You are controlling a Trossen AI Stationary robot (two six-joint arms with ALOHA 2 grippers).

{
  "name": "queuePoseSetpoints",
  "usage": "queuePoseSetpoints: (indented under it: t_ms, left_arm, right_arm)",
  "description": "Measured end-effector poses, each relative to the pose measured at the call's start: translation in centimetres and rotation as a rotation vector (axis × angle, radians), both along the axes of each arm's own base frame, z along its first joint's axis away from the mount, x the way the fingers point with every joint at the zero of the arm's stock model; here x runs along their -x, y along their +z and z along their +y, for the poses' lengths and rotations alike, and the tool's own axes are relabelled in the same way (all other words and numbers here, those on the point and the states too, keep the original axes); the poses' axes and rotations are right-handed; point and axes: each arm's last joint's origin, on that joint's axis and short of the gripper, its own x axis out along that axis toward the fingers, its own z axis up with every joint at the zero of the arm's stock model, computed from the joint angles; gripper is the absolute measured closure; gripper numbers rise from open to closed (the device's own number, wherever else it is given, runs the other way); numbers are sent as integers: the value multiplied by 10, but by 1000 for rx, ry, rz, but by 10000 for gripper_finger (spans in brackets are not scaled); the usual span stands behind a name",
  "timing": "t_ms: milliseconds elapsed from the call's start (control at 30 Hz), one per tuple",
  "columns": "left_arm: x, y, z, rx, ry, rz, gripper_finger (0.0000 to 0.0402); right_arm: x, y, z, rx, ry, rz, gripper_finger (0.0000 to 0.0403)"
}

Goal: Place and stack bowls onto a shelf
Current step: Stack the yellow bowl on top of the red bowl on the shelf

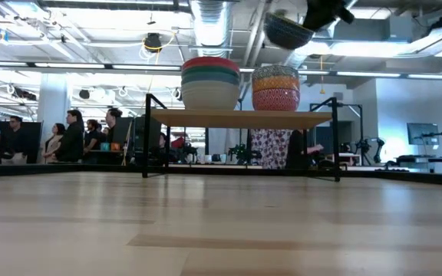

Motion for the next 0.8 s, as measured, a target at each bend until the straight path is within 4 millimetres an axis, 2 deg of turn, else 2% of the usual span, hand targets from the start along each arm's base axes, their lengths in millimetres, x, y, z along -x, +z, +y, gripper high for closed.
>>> queuePoseSetpoints:
  t_ms: [100,267,400,600,800]
  left_arm:
    - [8,6,6,-42,19,5,190]
    - [11,7,16,-60,41,21,190]
    - [12,4,16,-58,42,59,190]
    - [15,-2,16,-39,49,119,190]
    - [16,-4,19,-29,69,132,190]
  right_arm:
    - [-3,10,-22,3,-24,-9,364]
    - [-16,5,-59,-82,-17,70,364]
    - [-19,-2,-80,-147,-13,136,364]
    - [-22,-12,-101,-241,4,223,364]
    - [-31,-21,-110,-271,31,247,364]
